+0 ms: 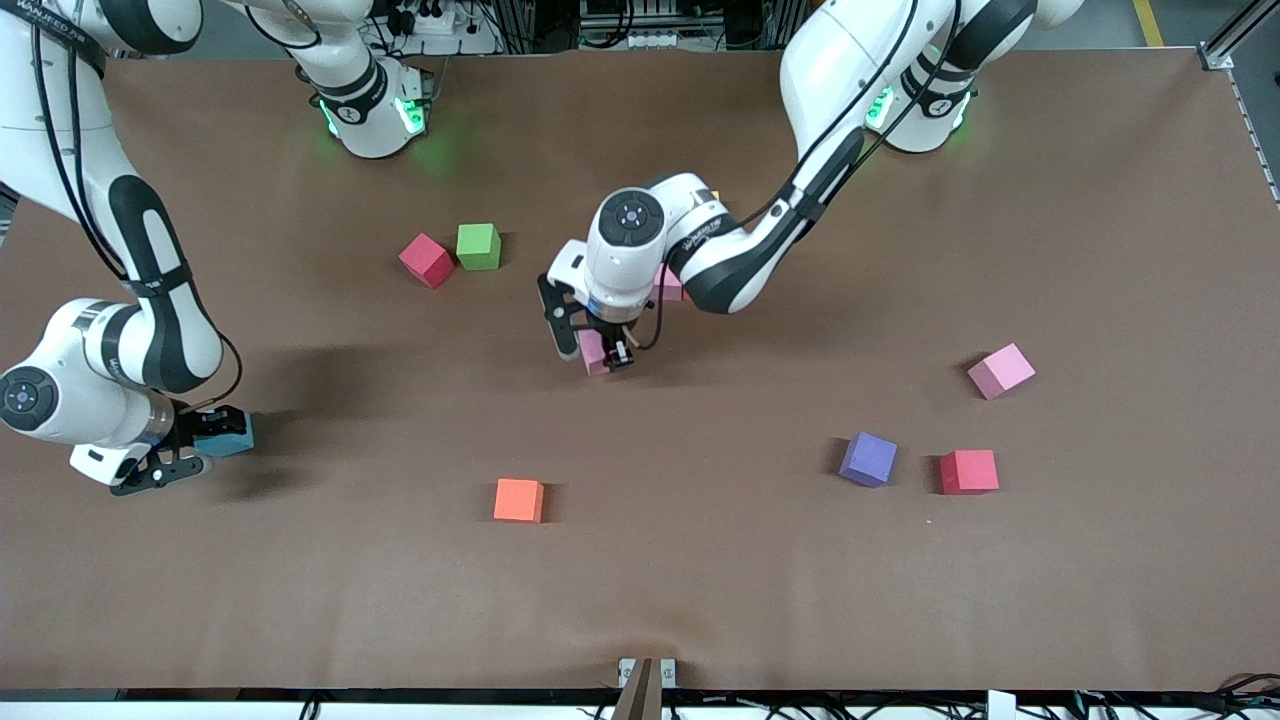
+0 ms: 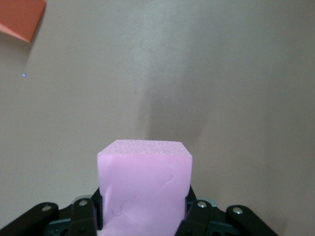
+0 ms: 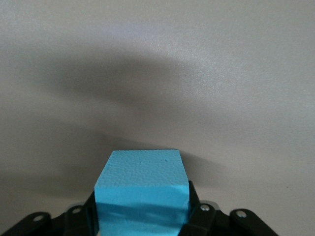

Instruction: Form number 2 with 11 blocks

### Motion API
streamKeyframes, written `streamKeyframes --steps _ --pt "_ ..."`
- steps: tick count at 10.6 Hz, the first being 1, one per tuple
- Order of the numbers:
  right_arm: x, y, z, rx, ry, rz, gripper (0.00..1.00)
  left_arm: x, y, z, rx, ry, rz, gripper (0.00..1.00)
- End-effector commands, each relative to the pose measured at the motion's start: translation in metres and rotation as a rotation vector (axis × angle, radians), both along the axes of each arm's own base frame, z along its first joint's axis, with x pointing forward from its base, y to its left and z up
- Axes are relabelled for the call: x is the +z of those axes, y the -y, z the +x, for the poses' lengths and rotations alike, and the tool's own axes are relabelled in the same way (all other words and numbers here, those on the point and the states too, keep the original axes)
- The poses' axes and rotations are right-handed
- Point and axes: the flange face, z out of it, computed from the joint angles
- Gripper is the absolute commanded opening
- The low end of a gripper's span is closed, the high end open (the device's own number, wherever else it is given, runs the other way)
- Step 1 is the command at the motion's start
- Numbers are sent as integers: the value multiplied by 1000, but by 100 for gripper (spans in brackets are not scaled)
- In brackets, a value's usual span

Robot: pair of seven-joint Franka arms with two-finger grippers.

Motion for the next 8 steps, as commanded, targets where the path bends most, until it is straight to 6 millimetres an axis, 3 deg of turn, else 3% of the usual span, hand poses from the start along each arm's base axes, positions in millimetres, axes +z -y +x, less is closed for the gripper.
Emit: streamKeyframes --steps 1,3,4,7,8 --pt "-10 8 3 2 11 4 56 2 2 -25 -126 14 35 40" --pt "-8 7 4 2 16 3 50 -10 15 -56 -189 15 68 40" --pt "0 3 7 8 26 1 50 -13 13 -64 -214 23 90 40" --pt "67 -9 9 17 101 -18 50 -4 7 -98 -259 14 111 40" --pt "81 -9 8 15 118 -21 50 0 4 -107 -271 15 118 40"
